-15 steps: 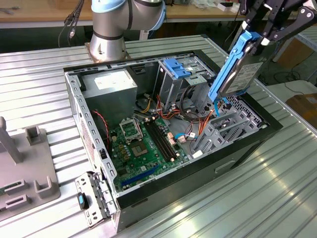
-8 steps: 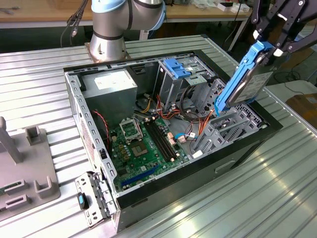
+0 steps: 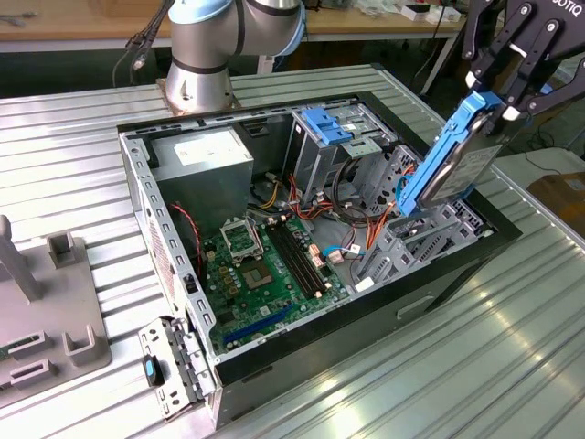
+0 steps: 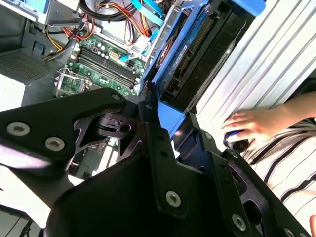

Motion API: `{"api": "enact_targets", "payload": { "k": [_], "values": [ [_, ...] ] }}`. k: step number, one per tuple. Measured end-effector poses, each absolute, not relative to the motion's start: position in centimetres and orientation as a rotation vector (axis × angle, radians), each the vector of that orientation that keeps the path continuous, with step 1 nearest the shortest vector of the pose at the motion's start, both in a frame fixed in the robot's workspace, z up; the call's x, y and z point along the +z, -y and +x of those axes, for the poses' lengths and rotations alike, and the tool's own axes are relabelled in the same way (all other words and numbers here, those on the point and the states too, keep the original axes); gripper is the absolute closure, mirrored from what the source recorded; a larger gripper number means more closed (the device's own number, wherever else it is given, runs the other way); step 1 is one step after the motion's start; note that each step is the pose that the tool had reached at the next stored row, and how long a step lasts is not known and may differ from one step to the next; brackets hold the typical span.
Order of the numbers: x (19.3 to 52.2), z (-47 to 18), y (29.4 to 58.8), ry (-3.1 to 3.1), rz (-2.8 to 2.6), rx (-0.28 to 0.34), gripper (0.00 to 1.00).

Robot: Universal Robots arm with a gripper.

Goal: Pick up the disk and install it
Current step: 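Insert the disk into the insertion slot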

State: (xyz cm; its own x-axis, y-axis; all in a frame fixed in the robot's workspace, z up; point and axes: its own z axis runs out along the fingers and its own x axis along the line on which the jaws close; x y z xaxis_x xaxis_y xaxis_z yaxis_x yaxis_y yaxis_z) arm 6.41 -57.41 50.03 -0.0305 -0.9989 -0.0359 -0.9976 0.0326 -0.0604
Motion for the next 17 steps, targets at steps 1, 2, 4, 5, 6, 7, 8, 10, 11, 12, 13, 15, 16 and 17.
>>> {"api": "enact_targets", "payload": {
  "k": [1, 2, 4, 5, 6, 7, 8, 10, 11, 12, 13, 15, 16, 17],
  "values": [
    [49.6, 6.4, 57.4, -2.207, -2.138, -0.028, 0.63],
    [49.2, 6.4, 57.4, -2.208, -2.139, -0.028, 0.63],
    [48.5, 6.8, 57.4, -2.208, -2.138, -0.028, 0.63],
    [48.3, 6.9, 57.4, -2.208, -2.138, -0.028, 0.63],
    [48.1, 6.9, 57.4, -2.210, -2.136, -0.028, 0.63],
    [47.8, 6.9, 57.4, -2.213, -2.133, -0.029, 0.63],
    [47.4, 6.9, 57.4, -2.215, -2.131, -0.029, 0.63],
    [47.2, 7.0, 57.4, -2.216, -2.130, -0.029, 0.63],
    [47.1, 7.2, 57.4, -2.216, -2.130, -0.029, 0.63],
    [47.0, 7.2, 57.4, -2.216, -2.130, -0.029, 0.63],
    [47.0, 7.2, 57.4, -2.216, -2.130, -0.029, 0.63],
    [46.7, 7.2, 57.4, -2.219, -2.127, -0.029, 0.63],
    [46.7, 7.2, 57.4, -2.222, -2.124, -0.029, 0.63],
    [46.6, 7.2, 57.4, -2.225, -2.121, -0.030, 0.63]
  ]
}}
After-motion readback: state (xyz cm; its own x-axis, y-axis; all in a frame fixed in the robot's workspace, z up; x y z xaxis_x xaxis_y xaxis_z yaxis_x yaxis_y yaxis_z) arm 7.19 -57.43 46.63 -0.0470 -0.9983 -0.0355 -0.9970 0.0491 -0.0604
